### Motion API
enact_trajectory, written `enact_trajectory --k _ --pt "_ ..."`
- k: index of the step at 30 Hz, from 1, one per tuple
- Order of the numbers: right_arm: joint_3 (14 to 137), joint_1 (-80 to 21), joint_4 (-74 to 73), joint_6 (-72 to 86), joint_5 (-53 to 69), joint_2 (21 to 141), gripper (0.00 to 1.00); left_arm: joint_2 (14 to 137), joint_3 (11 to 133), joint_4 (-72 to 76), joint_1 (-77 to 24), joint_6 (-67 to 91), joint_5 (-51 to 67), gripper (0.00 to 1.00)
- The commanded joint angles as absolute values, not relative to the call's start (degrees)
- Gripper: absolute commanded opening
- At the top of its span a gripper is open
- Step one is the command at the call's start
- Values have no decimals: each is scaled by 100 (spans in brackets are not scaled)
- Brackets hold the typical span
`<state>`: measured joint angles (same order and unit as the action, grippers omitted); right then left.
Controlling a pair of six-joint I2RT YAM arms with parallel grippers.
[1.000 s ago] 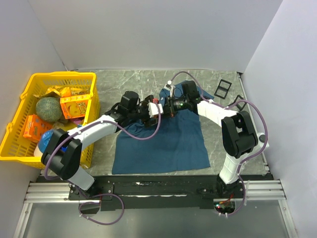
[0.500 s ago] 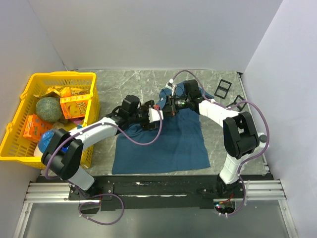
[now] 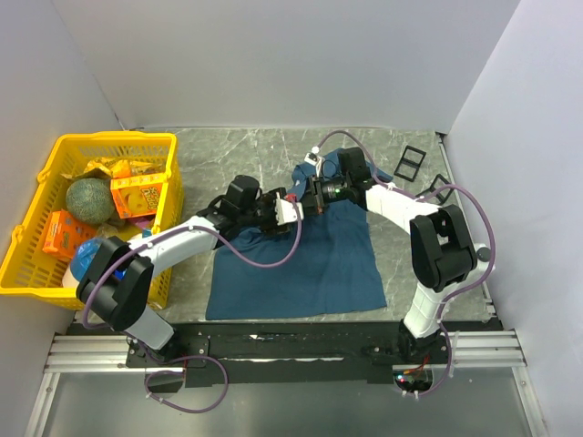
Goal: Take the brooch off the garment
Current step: Remove the brooch from the clothes.
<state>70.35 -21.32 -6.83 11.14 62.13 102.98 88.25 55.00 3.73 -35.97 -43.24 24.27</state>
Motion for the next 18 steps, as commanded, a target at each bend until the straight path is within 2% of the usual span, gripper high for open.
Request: enact_trajectory --k 1,5,15,18 --pt "7031 -2109 -387 1187 6451 9888 0 8815 5678 580 -3744 -4289 2391 59" --pt "7014 -2118 -343 1248 6512 9879 0 8815 5678 659 -3770 -4201 2277 59" --pt "7005 -2109 -334 1248 6539 9879 0 8868 5774 677 -3779 -4017 2249 45" --pt "7022 -2110 -369 1222 6539 9896 0 8886 5801 589 -3779 -4008 2346 45"
